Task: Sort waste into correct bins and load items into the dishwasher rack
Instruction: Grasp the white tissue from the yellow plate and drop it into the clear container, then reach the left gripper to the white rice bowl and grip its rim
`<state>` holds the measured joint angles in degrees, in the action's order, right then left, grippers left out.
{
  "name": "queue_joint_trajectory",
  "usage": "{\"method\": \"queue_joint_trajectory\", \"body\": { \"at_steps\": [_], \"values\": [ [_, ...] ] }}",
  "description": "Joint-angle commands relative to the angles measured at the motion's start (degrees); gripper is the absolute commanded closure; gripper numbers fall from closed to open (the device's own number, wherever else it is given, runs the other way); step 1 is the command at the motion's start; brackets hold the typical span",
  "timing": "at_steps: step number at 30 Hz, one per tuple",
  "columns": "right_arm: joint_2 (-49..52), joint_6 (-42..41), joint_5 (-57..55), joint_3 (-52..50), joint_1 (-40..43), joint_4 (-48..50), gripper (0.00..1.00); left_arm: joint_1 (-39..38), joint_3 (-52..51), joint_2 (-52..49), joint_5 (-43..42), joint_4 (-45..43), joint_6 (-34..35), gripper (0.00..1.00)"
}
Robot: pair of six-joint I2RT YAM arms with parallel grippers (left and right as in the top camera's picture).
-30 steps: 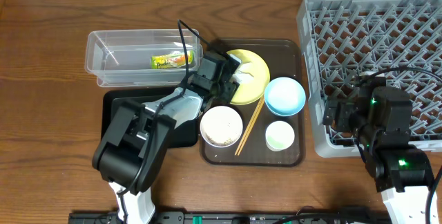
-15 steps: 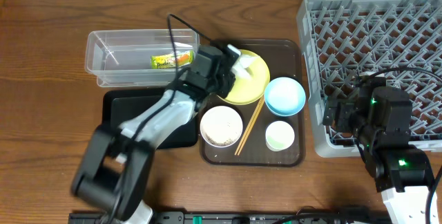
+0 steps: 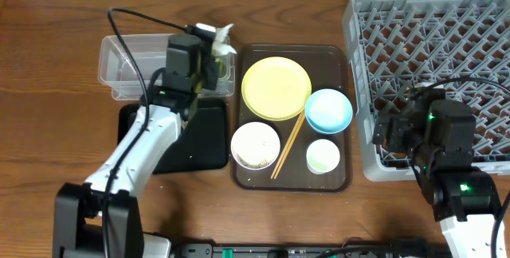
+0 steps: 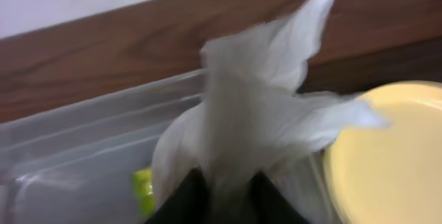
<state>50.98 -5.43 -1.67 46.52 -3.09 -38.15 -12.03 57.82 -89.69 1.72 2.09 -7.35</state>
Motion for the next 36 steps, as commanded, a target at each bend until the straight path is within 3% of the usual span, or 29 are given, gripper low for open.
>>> {"method": "queue_joint_trajectory", "body": {
  "at_steps": [1,5,8,13,18,26,32,36],
  "values": [
    [-0.1,-0.3,0.2,1.2,-0.7,0.0,0.01,1.5,0.5,-1.1,1.1,0.0,0.8,0.48],
    [-0.1,-0.3,0.2,1.2,-0.7,0.0,0.01,1.6,0.5,1.5,0.6,0.6,0.9,0.32],
    [-0.1,-0.3,0.2,1.2,-0.7,-0.2,0.01,0.7,0.5,6.3,0.2,5.6,6.1,0.21],
    [-0.1,-0.3,0.2,1.2,-0.7,-0.2,0.01,-3.2,0.5,13.2,-5.0,16.9,16.6,0.16],
    [-0.1,-0.3,0.2,1.2,-0.7,-0.3,0.01,-11.5,0.5,13.4,-5.8,25.5,23.6,0.11],
    [-0.1,-0.3,0.2,1.2,-0.7,-0.5,0.01,-23.8,0.4,4.6,-5.8,26.1,34.9,0.12],
    [-0.1,-0.3,0.3,1.2,-0.7,-0.5,0.01,-29.3,0.4,-3.8,-5.8,25.2,38.4,0.24],
    [-0.1,-0.3,0.4,1.2,-0.7,-0.5,0.01,-31.1,0.4,-7.9,-5.7,23.1,38.3,0.38]
  ]
}}
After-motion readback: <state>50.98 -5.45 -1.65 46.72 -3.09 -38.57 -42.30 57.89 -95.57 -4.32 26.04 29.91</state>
